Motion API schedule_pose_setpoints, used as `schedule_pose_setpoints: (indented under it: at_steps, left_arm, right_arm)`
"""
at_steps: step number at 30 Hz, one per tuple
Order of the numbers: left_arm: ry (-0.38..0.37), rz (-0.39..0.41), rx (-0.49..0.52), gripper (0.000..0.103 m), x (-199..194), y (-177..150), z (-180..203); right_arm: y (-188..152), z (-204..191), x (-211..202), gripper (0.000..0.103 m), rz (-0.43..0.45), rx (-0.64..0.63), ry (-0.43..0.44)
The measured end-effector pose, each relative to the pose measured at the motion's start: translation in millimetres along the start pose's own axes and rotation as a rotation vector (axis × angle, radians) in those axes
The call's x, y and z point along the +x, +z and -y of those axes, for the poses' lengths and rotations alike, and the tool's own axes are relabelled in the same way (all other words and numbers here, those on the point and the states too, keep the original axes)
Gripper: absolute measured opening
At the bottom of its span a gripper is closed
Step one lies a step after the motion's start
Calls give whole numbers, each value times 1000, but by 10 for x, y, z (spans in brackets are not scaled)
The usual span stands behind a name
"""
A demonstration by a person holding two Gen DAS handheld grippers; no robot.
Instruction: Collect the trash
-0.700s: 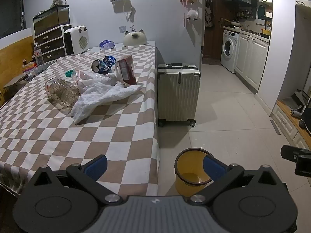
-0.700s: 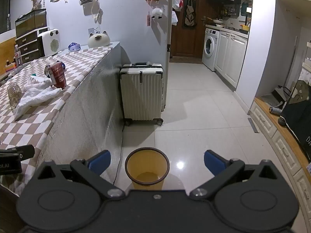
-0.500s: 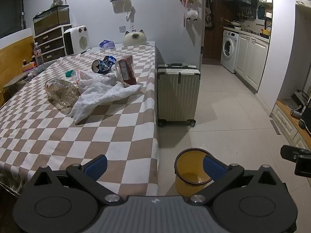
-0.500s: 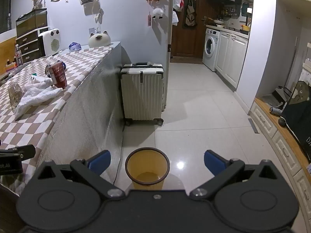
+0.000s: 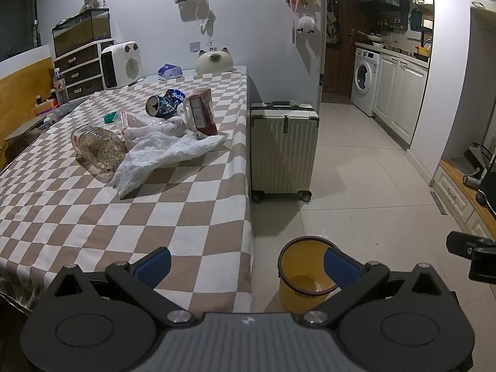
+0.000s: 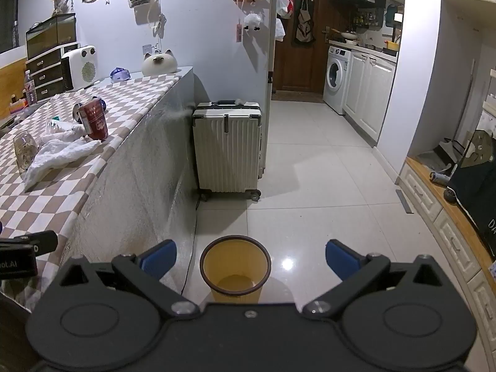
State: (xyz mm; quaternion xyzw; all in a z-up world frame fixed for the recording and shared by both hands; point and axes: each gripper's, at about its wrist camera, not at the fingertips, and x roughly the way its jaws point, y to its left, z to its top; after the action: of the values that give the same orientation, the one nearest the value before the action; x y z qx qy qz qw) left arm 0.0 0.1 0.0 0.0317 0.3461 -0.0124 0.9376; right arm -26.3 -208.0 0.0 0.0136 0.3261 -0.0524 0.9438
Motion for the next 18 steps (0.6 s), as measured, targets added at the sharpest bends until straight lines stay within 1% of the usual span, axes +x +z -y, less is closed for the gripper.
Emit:
schedule_pose_setpoints:
  at_steps: [18]
  left_arm:
    - [0,1,0,103,0,0,0]
  right_arm:
    - [4,-13,-9,103,0,-2,-1]
